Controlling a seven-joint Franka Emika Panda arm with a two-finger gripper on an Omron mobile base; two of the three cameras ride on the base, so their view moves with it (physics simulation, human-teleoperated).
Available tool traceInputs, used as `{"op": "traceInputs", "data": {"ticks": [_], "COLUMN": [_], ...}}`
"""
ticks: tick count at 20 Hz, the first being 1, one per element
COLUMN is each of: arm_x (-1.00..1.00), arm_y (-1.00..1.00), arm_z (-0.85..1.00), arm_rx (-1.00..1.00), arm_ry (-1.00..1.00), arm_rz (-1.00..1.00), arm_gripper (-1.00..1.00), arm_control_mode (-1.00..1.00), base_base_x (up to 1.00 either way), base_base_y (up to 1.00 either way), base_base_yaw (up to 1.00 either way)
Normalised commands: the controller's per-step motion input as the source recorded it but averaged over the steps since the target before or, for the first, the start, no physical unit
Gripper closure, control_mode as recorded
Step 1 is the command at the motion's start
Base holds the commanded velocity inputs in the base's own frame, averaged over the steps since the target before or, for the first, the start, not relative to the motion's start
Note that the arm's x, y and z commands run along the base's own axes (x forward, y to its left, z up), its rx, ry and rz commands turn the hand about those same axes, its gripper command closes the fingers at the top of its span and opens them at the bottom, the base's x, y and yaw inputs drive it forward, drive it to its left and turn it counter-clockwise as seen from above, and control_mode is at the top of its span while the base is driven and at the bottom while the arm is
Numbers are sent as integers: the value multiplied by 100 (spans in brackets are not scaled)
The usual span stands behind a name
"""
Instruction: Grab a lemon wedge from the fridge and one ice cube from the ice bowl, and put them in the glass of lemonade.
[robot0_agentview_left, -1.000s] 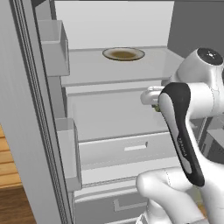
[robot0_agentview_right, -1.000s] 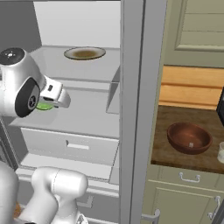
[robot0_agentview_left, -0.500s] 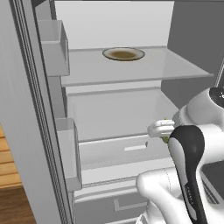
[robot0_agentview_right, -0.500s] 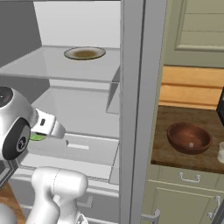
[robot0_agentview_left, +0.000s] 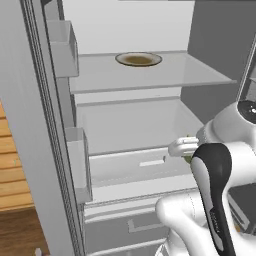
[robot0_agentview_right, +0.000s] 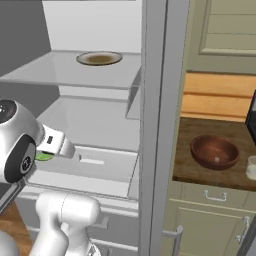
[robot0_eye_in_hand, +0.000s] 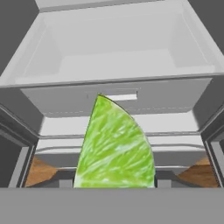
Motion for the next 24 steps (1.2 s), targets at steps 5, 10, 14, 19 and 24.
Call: {"op": "traceInputs", "data": {"ticks": [5, 10, 14, 19, 24], "arm_x": [0, 0, 0, 0, 0], "arm_y": [0, 0, 0, 0, 0], "arm_z": [0, 0, 0, 0, 0], "arm_rx": [0, 0, 0, 0, 0], "arm_ry": [0, 0, 0, 0, 0], "arm_rz": [0, 0, 0, 0, 0], "arm_gripper": [100, 100, 100, 100, 100], "arm_control_mode": [100, 100, 100, 100, 100], "base_base_x": [-100, -97, -4, 0, 0], "base_base_y": [-19, -37, -45, -45, -62], "base_base_yaw": [-15, -39, -79, -81, -77]}}
